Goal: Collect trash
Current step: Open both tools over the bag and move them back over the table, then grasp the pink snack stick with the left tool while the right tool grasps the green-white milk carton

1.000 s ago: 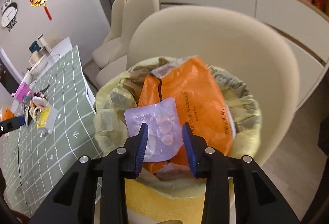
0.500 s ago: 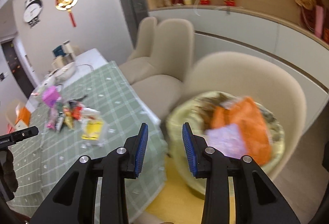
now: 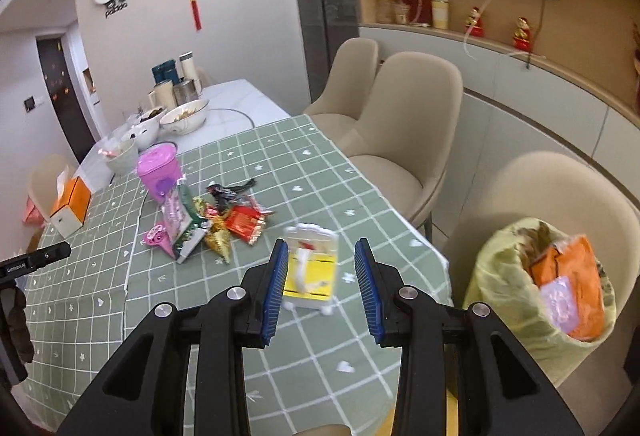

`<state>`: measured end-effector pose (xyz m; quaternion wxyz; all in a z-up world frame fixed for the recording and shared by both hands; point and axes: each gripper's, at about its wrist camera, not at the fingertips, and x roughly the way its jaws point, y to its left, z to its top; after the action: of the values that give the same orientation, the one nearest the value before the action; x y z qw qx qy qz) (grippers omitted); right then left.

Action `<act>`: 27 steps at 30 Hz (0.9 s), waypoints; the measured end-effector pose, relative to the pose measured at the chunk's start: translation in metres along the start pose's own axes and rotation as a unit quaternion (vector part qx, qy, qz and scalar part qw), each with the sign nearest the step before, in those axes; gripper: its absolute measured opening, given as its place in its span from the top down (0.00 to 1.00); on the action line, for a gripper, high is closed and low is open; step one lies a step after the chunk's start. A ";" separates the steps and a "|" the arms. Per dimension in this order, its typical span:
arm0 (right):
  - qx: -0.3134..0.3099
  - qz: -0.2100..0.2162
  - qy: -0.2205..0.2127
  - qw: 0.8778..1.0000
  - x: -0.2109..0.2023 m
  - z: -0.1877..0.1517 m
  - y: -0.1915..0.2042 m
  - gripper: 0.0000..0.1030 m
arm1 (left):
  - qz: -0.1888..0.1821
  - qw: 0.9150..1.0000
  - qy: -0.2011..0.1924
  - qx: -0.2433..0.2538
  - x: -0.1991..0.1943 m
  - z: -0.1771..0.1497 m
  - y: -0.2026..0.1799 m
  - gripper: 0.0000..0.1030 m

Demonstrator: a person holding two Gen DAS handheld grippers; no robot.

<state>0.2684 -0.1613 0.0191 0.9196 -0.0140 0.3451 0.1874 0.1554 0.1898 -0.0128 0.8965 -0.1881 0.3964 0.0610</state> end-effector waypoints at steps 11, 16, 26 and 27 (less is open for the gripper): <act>-0.001 0.034 0.024 0.999 0.044 0.001 0.032 0.48 | -0.018 0.999 0.033 -0.030 0.042 0.009 0.033 0.51; -0.024 0.024 0.057 0.998 0.067 -0.007 0.034 0.48 | -0.065 0.996 0.048 -0.043 0.078 0.033 0.001 0.51; -0.003 0.009 0.056 0.998 0.086 -0.005 0.005 0.49 | -0.053 0.990 0.098 -0.082 0.175 0.068 -0.040 0.54; -0.009 0.007 0.053 0.999 0.087 -0.003 0.006 0.49 | -0.057 0.989 0.102 -0.086 0.177 0.069 -0.040 0.59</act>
<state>0.3241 -0.1269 -0.0381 0.8986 -0.0295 0.3915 0.1959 0.3329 0.1727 -0.0889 0.8339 -0.2917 0.4678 0.0244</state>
